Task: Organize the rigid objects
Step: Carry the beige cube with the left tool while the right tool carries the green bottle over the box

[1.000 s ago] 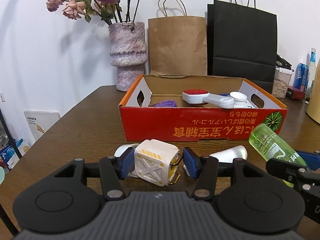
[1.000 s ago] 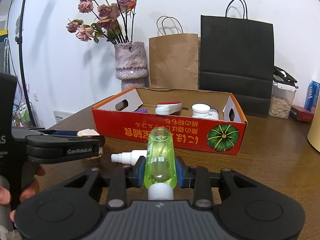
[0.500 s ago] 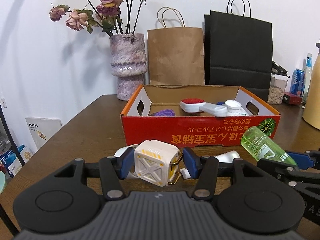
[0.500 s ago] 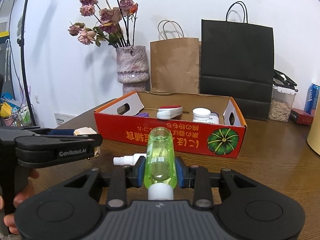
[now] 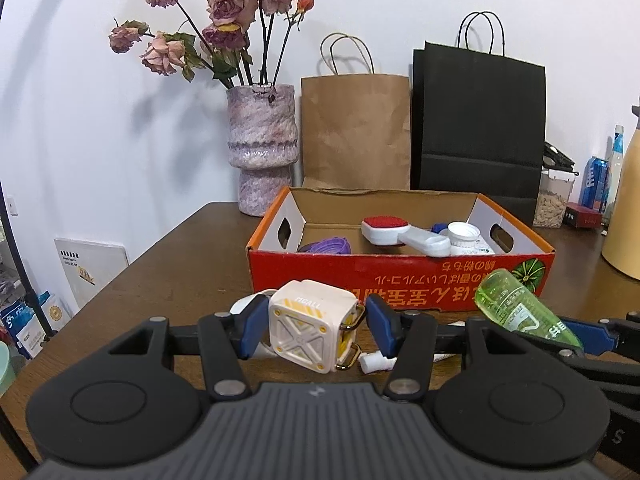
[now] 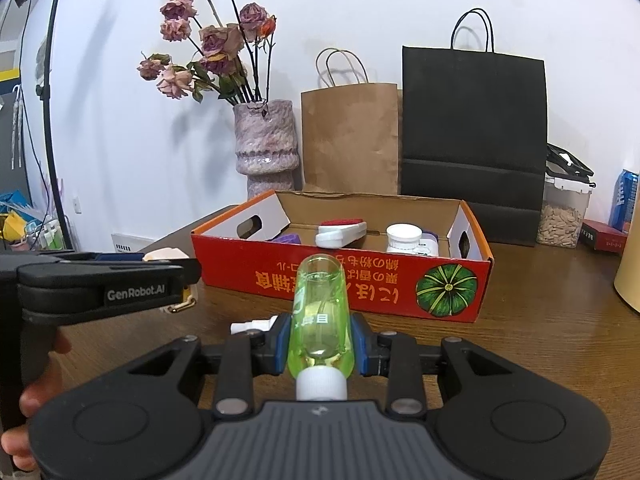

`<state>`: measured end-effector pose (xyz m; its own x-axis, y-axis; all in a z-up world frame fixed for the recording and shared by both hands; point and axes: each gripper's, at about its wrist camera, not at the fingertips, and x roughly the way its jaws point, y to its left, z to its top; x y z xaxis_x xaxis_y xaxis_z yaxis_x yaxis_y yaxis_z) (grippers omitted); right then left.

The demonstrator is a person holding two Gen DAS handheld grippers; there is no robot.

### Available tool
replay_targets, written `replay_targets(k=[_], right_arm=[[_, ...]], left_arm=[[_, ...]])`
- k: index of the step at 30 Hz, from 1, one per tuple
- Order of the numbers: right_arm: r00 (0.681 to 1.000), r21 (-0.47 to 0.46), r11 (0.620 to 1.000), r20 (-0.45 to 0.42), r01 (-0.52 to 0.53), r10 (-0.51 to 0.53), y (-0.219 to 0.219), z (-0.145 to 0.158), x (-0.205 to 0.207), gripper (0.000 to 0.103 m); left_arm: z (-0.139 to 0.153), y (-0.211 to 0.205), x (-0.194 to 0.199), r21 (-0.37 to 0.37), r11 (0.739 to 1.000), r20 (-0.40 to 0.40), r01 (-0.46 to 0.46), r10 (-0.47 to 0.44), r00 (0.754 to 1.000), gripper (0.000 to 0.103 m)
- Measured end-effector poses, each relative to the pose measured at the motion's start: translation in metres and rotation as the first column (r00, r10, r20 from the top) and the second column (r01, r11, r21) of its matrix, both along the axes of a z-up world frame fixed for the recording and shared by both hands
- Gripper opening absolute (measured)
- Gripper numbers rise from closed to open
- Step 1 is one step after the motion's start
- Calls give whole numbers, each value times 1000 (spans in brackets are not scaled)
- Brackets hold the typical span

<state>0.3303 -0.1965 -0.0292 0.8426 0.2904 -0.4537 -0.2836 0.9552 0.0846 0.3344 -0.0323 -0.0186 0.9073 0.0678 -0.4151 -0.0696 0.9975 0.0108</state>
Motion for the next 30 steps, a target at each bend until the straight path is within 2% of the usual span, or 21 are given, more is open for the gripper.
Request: replay_targets(k=[16,24,30], right_arm=[[1000,11,1000,8,1,-1,-1,3,-2,30],[1000,12,1000,4,0,0,-1,3,-2,30],[1000,16,1000,7,2,-2,-2,3,-2,30]], left_arm=[[6,-4,-3,-32,999,1,11,-11,1000,55],[-18,5,18,-75,997,-135,1,-11,991,55],[-30,8,23,-107,994,-191,11,-31,981,55]])
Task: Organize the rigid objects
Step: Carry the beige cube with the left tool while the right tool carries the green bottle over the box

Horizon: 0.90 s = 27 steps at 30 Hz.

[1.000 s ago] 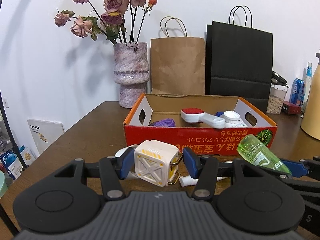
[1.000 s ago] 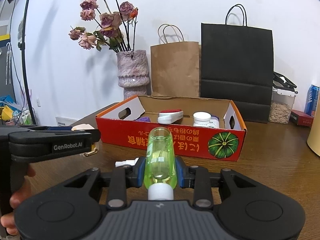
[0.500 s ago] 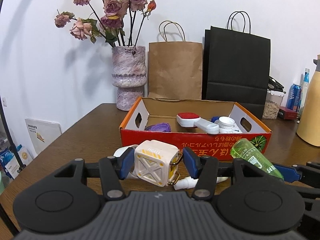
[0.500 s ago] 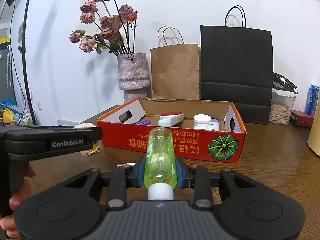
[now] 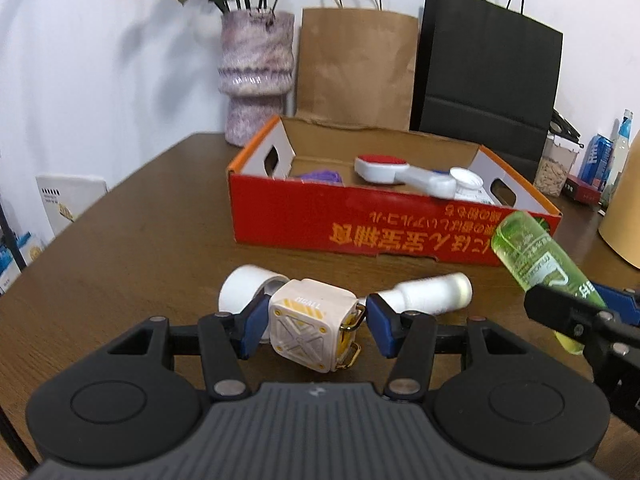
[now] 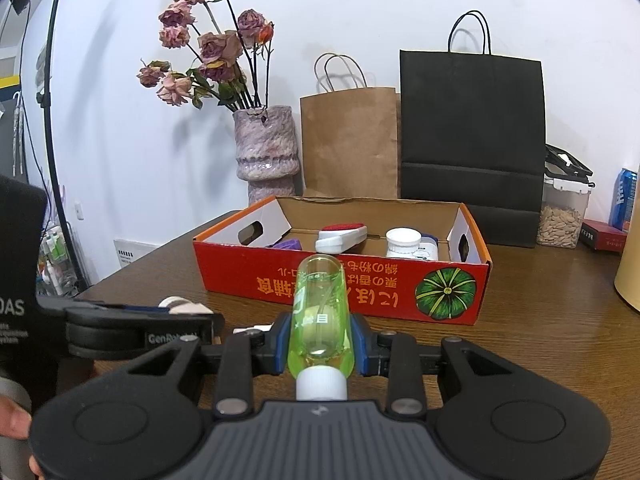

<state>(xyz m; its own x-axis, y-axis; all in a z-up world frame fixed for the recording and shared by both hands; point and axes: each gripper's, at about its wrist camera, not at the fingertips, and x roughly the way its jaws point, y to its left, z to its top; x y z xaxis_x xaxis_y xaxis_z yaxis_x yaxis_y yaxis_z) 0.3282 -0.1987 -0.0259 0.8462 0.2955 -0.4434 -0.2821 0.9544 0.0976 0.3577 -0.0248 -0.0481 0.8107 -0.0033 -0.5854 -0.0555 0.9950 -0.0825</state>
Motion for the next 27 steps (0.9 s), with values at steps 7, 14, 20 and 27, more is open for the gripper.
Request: replay_targets(k=[7,14,20,27], right_arm=[[1000,0,1000,-1,0,0,0,0,0,30],[1000,1,1000,0,1,-1,0,0,0,30],[1000,3,1000,2,4,-4,-2,0,0,30],[1000,6,1000,13,6,-6,-2,3,-1,30]], left_arm=[[-2,-5,-3,-15,1000,-7,26,-26,1000,55],[6,-7,-14,-67,995,20,72,-71,997,55],[12,-10,-21,-67,995,46,79,-76,996,55],[27,-12,-26,-42,997,110,60,-55,992,55]])
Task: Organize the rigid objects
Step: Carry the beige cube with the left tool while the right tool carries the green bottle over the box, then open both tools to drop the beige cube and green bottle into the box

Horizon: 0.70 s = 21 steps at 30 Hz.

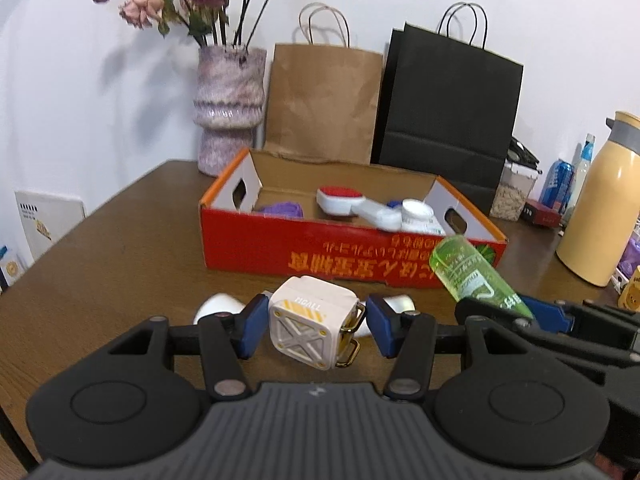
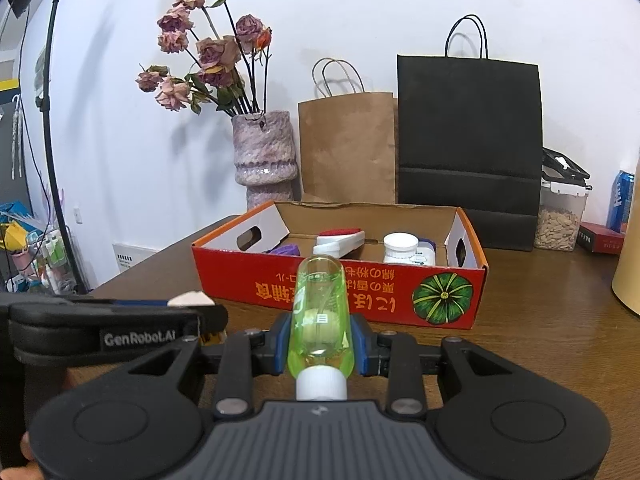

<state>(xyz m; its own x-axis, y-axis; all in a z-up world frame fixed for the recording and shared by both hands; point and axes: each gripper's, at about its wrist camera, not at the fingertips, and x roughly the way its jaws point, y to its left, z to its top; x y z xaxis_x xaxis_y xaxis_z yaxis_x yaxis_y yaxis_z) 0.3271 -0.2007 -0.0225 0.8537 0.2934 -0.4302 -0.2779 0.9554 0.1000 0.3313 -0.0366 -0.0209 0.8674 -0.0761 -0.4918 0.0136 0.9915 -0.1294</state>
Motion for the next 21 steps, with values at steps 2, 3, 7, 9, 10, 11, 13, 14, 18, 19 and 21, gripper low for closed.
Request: replay_targets(k=[2,3,7,9,10,11,13,14,18,19,21], right_arm=[[1000,3,1000,10,1,-1,0,3,0,30],[1000,5,1000,14,1,-1,0,4,-1,30],[1000,11,1000,27,9,-9,-2,9,2,30],[999,15,1000,34,15,-15,-4,12,4,30],[999,15,1000,37,17,-17,-5,13,5,30],[999,16,1000,42,20,-20,-5,15,6,30],[999,16,1000,47,24,-24,-6,17,10,30],[998,16,1000,51,26,-26,-7,18,12,30],[997,16,999,65,32,-33,-8,22,22,30],[997,16,999,69,33,-34,-8,23,25,30],[997,17,999,75,35,-36,-8,26,31,30]], left_arm=[[5,0,1,1,1000,11,-6,6,1000,55],[7,-1,2,0,1000,13,-7,7,1000,55],[14,-3,6,5,1000,24,-14,14,1000,55],[17,-4,8,6,1000,29,-14,14,999,55],[18,-5,10,10,1000,33,-17,17,999,55],[19,-5,12,12,1000,36,-19,18,999,55],[22,-5,16,13,1000,42,-23,23,999,55],[24,-6,18,14,1000,45,-26,25,999,55],[28,-6,28,15,999,55,-39,38,998,55],[29,-5,31,15,999,57,-42,41,998,55],[31,-5,37,12,999,63,-49,49,997,55]])
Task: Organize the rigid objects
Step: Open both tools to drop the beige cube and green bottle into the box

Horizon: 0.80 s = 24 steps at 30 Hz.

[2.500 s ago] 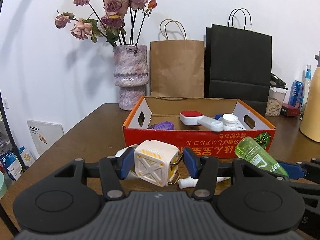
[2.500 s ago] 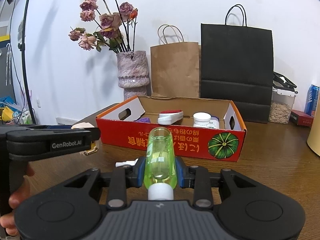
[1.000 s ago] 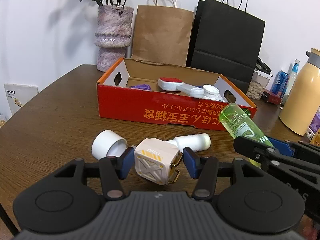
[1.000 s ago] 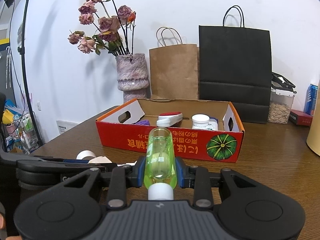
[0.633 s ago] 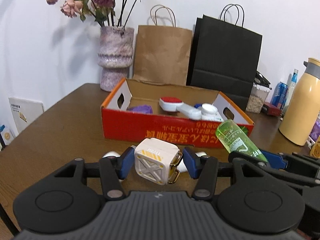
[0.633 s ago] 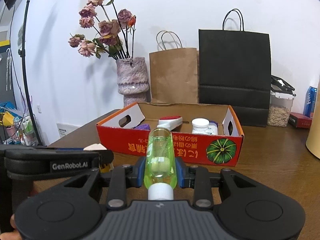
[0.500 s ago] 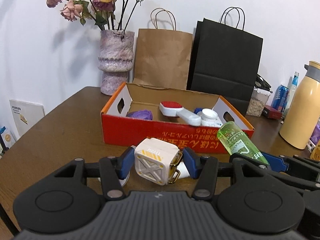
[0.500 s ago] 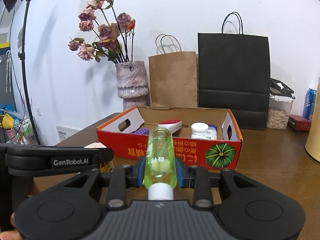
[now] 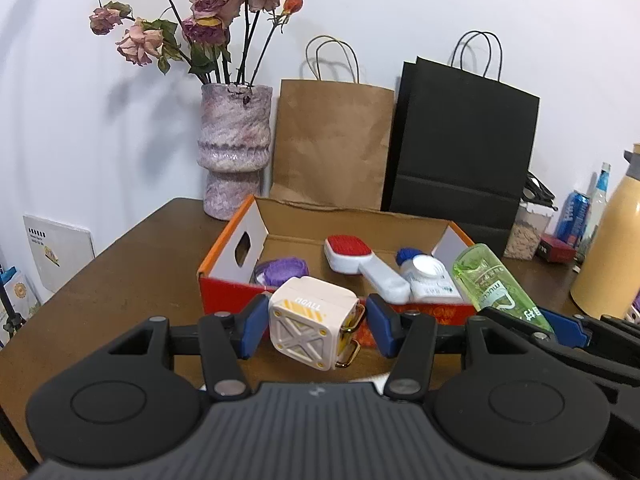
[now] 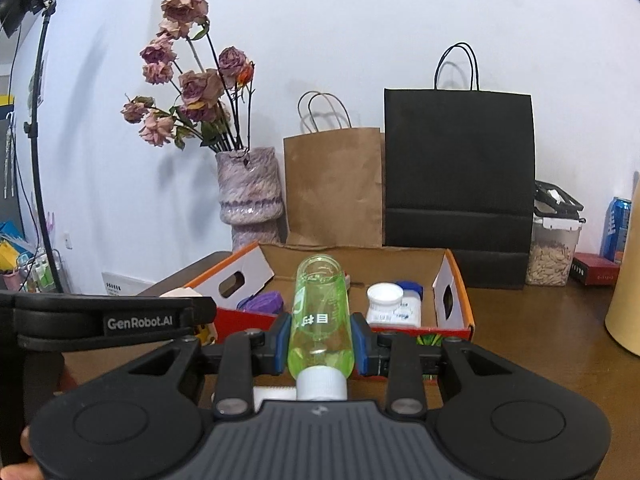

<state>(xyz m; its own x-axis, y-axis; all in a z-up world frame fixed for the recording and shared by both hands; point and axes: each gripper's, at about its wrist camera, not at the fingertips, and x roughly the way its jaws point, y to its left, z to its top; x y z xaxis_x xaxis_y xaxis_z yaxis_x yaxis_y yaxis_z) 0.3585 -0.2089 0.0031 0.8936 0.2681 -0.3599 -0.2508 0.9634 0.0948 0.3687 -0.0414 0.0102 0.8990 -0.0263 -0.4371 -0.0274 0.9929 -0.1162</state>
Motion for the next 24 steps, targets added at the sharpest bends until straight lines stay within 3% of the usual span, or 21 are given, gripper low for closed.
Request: replay_targets(k=[24], right_arm=[[999,-7,1000,32,13,-13,3,-6,100,30]], left_arm=[[-2,6,98,-2,999,25,-54,54,998,55]])
